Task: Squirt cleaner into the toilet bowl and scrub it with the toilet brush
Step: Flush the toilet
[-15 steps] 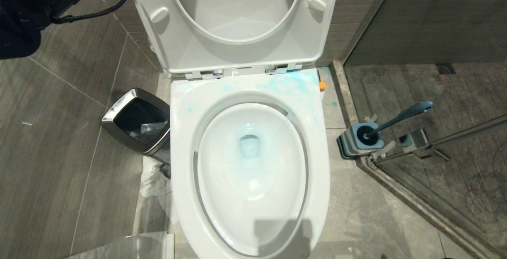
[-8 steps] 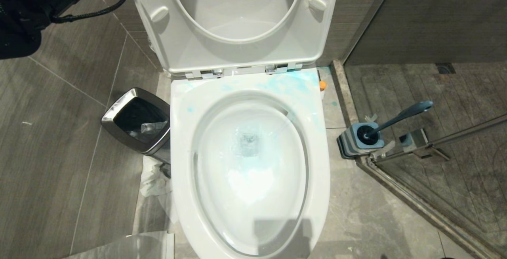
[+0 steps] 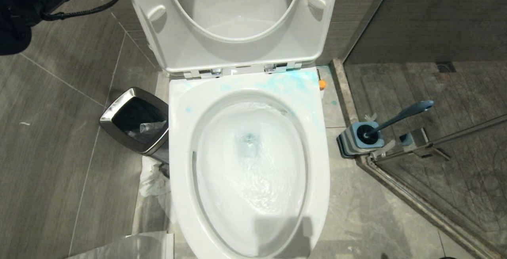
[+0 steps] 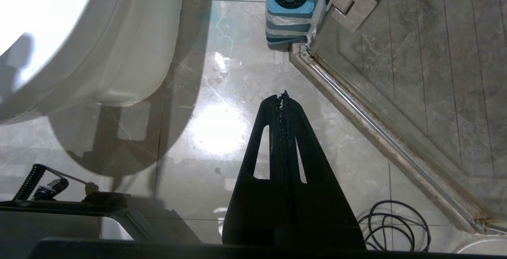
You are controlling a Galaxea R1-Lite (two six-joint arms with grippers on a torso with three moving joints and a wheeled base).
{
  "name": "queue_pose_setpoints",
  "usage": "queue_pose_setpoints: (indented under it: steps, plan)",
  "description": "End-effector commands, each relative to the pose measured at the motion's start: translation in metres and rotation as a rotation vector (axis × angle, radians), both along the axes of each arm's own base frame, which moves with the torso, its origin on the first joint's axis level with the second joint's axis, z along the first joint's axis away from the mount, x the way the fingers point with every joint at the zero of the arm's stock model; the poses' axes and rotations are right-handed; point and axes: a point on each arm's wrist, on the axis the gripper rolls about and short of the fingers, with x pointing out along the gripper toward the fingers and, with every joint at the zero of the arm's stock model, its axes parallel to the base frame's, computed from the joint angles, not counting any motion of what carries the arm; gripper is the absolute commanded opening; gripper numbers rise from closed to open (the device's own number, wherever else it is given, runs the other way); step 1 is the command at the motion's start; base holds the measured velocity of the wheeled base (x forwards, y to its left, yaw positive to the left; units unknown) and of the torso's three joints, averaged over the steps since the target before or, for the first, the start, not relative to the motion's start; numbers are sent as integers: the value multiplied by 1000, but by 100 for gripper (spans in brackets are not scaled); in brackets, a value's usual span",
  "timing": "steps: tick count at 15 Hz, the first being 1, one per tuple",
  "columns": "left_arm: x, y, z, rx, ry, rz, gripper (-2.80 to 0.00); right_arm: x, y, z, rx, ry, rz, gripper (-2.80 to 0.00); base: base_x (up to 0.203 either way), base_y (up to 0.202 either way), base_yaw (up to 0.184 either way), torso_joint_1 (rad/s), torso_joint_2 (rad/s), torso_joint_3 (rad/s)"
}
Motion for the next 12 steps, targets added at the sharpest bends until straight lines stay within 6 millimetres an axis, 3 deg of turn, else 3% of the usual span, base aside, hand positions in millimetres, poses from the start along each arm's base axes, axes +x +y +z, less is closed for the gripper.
queue_pose_setpoints:
  steps: [1,7,12]
  plan:
    - [-26,12,22,-3,-83,40,-280,0,0,0,-1,1,2,-280,0,0,0,0,0,0]
    - [-73,26,52,24,-209,111,-280,0,0,0,-1,1,2,-280,0,0,0,0,0,0]
    - [-71,42,41,94,-66,73,-280,0,0,0,-1,2,1,-280,0,0,0,0,0,0]
